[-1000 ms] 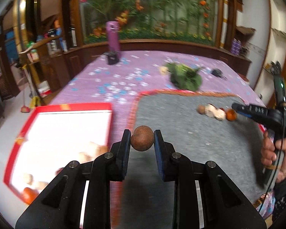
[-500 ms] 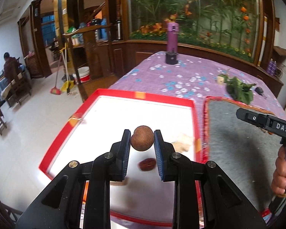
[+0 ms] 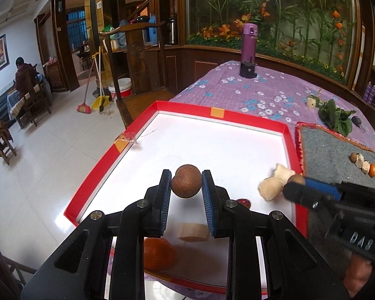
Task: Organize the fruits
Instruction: 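Carry both brown balls over the white tray and open both grippers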
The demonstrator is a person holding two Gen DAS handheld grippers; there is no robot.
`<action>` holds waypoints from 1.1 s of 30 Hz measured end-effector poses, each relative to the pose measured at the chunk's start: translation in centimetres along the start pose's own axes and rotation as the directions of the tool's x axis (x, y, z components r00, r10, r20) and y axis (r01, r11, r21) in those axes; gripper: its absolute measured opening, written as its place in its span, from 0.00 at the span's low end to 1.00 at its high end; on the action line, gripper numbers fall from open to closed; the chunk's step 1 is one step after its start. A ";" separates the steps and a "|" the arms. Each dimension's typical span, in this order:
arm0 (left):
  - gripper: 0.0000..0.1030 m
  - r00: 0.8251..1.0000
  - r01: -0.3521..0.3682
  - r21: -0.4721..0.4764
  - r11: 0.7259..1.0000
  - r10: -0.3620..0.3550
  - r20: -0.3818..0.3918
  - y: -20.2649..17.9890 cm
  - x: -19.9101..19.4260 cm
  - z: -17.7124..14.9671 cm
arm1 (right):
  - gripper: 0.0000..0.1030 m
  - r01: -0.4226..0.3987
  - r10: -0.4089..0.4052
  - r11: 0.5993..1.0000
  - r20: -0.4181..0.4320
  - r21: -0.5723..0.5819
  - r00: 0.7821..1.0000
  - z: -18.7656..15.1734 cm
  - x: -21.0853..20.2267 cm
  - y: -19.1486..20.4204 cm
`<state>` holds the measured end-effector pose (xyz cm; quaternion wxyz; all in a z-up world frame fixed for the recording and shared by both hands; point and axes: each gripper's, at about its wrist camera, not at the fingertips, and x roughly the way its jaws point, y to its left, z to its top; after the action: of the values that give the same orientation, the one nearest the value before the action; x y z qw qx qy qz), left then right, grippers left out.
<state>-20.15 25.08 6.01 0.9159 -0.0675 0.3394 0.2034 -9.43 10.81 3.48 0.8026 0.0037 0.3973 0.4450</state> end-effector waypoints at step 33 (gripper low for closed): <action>0.24 0.997 0.071 0.161 0.984 -0.067 -0.031 -8.1 -1.0 0.2 | 0.35 0.043 -0.070 0.973 0.113 0.225 0.991 -0.3 -7.5 -11.1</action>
<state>-17.28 17.44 6.73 0.9205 -0.0073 0.3637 0.1424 -3.85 -1.36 4.08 0.8318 0.1088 0.3954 0.3739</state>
